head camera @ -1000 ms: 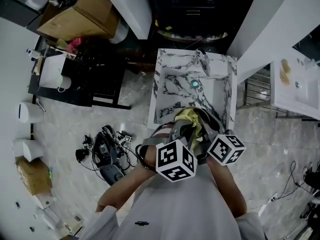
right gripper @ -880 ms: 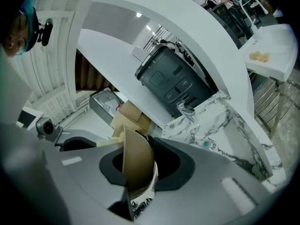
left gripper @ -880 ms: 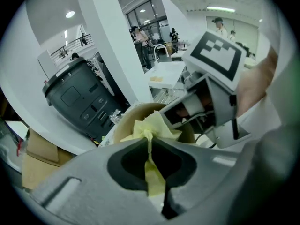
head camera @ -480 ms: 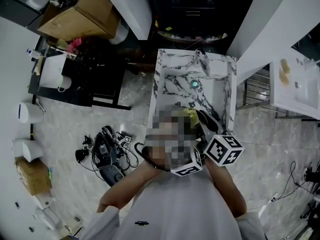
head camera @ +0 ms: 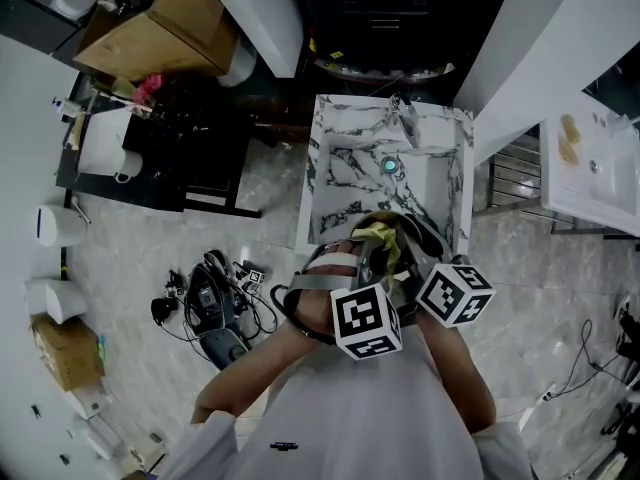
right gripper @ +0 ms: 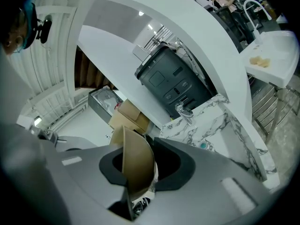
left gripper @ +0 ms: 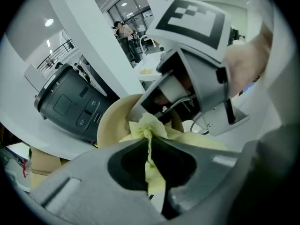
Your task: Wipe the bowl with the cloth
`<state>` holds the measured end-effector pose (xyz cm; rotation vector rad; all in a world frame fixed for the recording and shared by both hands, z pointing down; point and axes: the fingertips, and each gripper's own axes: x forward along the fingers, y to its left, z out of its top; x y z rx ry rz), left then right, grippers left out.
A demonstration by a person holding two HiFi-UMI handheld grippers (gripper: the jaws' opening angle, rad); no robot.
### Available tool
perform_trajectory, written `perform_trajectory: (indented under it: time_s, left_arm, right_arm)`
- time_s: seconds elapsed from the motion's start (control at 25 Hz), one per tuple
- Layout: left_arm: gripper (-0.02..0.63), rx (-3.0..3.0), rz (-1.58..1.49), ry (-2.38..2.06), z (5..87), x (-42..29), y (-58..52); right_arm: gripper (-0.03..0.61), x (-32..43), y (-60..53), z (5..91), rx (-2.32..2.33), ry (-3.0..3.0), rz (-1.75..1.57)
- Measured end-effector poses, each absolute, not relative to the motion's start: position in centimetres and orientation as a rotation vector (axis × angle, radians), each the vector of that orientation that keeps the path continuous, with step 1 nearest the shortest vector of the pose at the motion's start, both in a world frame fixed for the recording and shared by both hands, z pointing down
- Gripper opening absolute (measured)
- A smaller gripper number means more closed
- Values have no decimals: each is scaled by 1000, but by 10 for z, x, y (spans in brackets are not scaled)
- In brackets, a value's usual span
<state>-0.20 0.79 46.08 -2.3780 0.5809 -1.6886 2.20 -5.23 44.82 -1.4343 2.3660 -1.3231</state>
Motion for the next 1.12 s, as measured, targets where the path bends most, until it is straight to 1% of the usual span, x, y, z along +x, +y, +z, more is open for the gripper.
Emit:
perform_trajectory:
  time_s: [0.32, 0.64, 0.92, 1.12]
  left_arm:
    - [26, -2405, -1629, 586, 456, 9, 3]
    - [28, -2363, -1606, 735, 447, -8, -19]
    - [28, -2340, -1647, 737, 453, -12, -13]
    - [28, -2437, -1584, 789, 443, -14, -12]
  right_arm:
    - [77, 20, -51, 447, -1413, 2351, -1329]
    - [75, 18, -47, 450, -1415, 2361, -1344]
    - [75, 25, -48, 452, -1431, 2356, -1336]
    - [75, 28, -53, 451, -1437, 2360, -1326]
